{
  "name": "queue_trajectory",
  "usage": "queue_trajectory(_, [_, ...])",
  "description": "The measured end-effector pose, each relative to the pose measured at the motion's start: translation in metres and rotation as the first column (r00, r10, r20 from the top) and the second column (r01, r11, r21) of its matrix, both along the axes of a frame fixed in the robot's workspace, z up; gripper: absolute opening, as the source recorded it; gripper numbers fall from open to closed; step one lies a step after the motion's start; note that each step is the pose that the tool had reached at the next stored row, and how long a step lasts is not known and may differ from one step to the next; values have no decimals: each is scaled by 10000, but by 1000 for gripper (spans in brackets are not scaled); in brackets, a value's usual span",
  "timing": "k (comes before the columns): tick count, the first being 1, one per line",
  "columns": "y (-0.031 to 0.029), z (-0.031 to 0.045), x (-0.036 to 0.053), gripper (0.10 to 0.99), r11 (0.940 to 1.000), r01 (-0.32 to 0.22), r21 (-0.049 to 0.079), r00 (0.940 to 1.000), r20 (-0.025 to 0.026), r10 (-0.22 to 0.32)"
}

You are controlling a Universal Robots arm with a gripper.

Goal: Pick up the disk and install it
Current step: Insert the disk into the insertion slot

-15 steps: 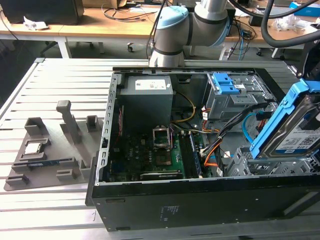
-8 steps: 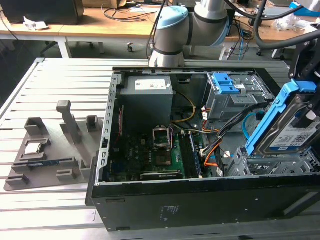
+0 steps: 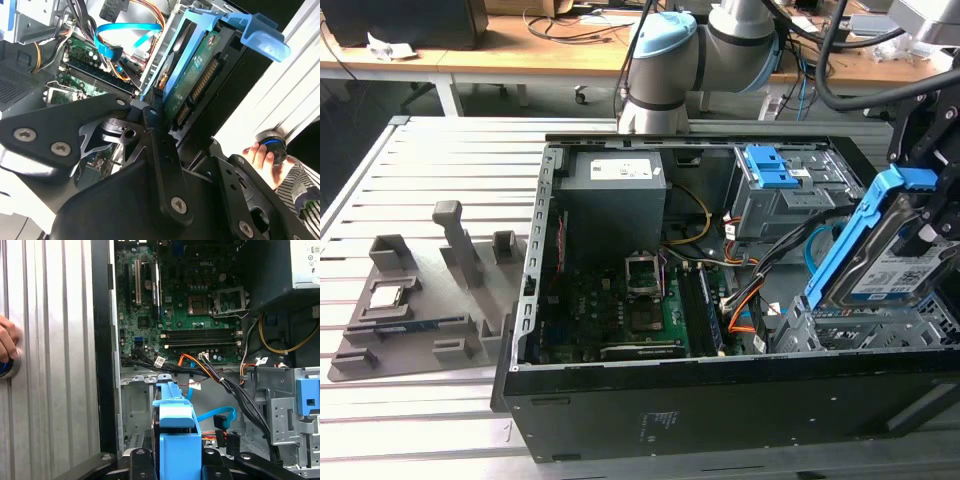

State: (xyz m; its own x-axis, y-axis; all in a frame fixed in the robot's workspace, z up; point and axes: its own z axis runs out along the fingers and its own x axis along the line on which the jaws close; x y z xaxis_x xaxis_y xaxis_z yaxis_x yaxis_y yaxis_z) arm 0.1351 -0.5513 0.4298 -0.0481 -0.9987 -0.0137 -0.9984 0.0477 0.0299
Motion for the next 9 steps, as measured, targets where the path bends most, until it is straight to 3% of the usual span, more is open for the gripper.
queue_trajectory(5, [4,-45,0,365,9999,144,0,9999,-5,-144])
queue_trajectory(9, [4,-109,0,365,9999,142,-2,9999,-40,-142])
